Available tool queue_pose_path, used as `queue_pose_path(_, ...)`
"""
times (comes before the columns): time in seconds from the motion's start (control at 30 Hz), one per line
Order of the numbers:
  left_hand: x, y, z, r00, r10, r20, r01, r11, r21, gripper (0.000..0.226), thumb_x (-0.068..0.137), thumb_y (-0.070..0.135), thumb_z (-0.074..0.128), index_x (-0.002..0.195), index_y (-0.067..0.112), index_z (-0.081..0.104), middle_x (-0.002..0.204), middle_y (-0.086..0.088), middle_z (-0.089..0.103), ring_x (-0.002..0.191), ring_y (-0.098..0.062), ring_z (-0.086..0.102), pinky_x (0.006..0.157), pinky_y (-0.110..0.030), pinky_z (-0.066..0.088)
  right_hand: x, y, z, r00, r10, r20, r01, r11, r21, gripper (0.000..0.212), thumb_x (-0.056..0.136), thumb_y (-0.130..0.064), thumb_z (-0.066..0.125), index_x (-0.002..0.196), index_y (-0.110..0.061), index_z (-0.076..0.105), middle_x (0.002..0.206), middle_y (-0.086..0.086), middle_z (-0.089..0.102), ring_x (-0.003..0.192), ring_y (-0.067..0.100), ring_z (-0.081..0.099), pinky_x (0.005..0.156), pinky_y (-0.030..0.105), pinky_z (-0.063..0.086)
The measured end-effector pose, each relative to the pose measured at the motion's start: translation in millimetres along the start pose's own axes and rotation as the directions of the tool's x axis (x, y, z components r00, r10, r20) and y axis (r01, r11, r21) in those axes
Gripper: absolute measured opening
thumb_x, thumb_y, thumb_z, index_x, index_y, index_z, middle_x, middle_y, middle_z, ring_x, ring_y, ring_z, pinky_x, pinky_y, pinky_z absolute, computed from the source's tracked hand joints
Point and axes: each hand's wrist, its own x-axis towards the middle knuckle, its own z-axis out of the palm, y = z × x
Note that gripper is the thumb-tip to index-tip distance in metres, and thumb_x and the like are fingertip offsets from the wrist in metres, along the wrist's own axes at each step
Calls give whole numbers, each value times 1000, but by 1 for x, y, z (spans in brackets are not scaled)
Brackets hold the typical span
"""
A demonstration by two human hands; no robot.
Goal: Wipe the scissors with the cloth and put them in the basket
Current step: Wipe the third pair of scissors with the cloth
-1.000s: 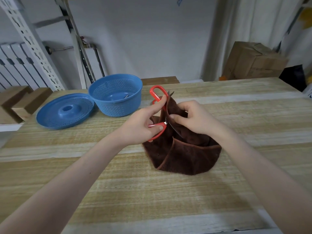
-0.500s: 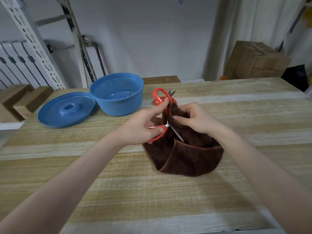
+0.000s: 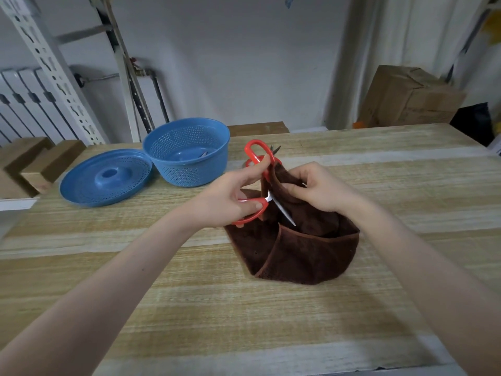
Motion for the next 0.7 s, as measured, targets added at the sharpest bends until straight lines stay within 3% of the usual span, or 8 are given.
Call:
queue_pose_path(0.1, -1, 2, 0, 1000, -4, 17, 5, 1000, -16, 77, 90, -15, 52, 153, 15, 17, 153, -3, 28, 55, 22, 38, 45, -9, 40, -3, 2, -7, 997, -6, 79, 4, 1000, 24, 25, 95, -11, 59, 87, -32, 69, 84, -20, 72, 84, -1, 66, 83, 23, 46)
queue_pose_path(0.27, 2, 0, 2, 1000, -26, 7, 27, 999, -25, 80, 91, -13, 52, 153, 20, 15, 154, 0, 25, 40, 6, 43, 43, -12, 40, -4, 0, -3, 998, -49, 29, 51, 997, -60, 13, 90, -10, 66, 98, -19, 71, 97, -10, 73, 95, 4, 68, 91, 26, 52)
queue_pose_path(0.37, 2, 3, 1, 999, -30, 12, 30, 999, -45, 80, 91, -13, 52, 153, 22, 15, 156, -2, 24, 42, 8, 48, 45, -13, 43, -5, 1, 2, 993, -105, -57, 100, 991, -87, 15, 89, -12, 67, 92, -27, 70, 94, -11, 73, 92, 3, 67, 88, 26, 52)
queue_pose_path(0.47, 0, 5, 1, 999, -34, 25, 35, 997, -65, 79, 90, -15, 51, 153, 17, 16, 156, -7, 23, 63, 17, 52, 45, -9, 40, -7, 0, -4, 995, -103, 4, 103, 991, -82, 31, 91, -8, 64, 86, -38, 65, 85, -23, 70, 89, -5, 65, 84, 17, 49)
queue_pose_path(0.53, 0, 6, 3, 998, -38, 40, 41, 997, -68, 78, 90, -16, 51, 152, 13, 15, 156, -8, 23, 99, 10, 51, 46, -7, 40, -8, 0, -10, 995, -83, 52, 87, 993, -80, 32, 91, -6, 63, 86, -38, 65, 88, -23, 70, 92, -4, 64, 87, 18, 46)
queue_pose_path(0.57, 0, 7, 4, 998, -38, 46, 41, 997, -63, 78, 90, -16, 51, 153, 13, 15, 156, -7, 24, 100, 10, 55, 46, -7, 40, -8, 0, -12, 996, -65, 67, 70, 995, -71, 29, 92, -7, 63, 88, -35, 66, 94, -18, 72, 96, 0, 65, 90, 21, 47)
queue_pose_path(0.63, 4, 3, 5, 998, -37, 50, 39, 998, -40, 80, 90, -14, 52, 153, 16, 14, 157, -4, 23, 59, 6, 60, 47, -11, 41, -7, 0, -12, 997, -41, 62, 44, 998, -55, 26, 91, -8, 64, 89, -34, 68, 97, -12, 73, 99, 6, 67, 94, 26, 48)
queue_pose_path(0.7, 7, 0, 4, 999, -22, 48, 22, 1000, -6, 82, 90, -13, 53, 154, 19, 13, 157, -1, 22, 63, -2, 48, 48, -15, 42, -5, 2, -7, 999, -44, -7, 43, 997, -70, 25, 90, -11, 66, 84, -35, 68, 90, -16, 72, 93, 3, 68, 90, 25, 49)
